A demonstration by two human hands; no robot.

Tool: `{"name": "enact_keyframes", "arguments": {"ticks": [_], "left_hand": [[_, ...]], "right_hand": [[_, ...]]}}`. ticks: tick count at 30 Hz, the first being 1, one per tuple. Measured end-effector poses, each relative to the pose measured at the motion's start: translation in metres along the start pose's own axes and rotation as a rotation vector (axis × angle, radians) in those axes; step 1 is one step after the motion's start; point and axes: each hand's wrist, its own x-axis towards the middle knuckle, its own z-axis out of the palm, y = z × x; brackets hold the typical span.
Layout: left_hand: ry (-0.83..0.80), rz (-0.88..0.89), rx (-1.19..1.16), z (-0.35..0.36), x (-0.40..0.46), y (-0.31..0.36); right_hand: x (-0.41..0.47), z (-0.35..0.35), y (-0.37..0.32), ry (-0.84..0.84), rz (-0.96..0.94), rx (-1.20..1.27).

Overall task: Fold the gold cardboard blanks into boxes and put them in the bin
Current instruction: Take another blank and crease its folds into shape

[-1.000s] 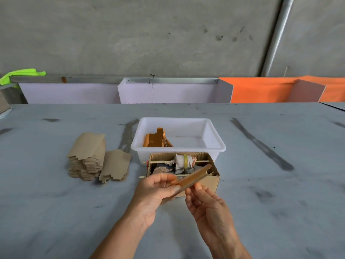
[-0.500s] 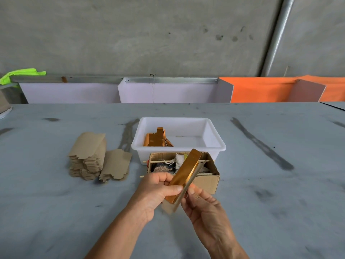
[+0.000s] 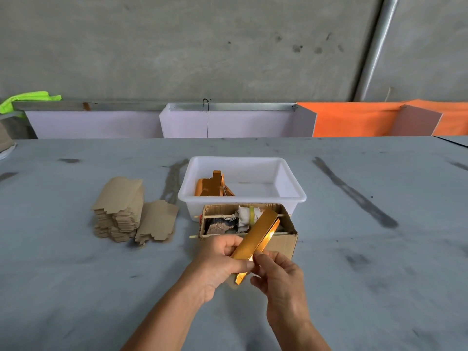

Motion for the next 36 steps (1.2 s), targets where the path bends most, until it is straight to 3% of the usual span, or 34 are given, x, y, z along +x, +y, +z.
{"name": "enact_keyframes", "arguments": {"ticks": [9,12,15,21,25,30,36], "left_hand": [[-0.07,-0.03,0.06,-0.016,0.003,0.003],[0.137,0.018,-0.111,-0.017,0.006,0.001],[0.319,0.042,-0.434,-0.008,0.008,-0.006],[0.344,0.032,-0.678,0.0,0.011,-0.007],[0.434,0.068,-0.749,-0.013,0.02,0.006],[0.556,0.067,-0.829,-0.033,0.035,0.016],[0.573,0.038,-0.858,-0.031,0.048,0.01]], "right_hand": [[0.008,-0.015,-0.02,-0.057,-0.03,-0.05],[0.008,-0.014,-0.02,-0.041,-0.001,0.03],[0.006,-0.005,-0.019,-0.014,0.02,0.127],[0.006,0.02,-0.021,-0.096,0.018,0.151],[0.021,0.023,-0.035,-0.152,-0.109,-0.114],[0.058,0.004,-0.063,0.077,-0.35,-0.608],[0.086,0.005,-0.065,-0.051,-0.297,-1.224]]}}
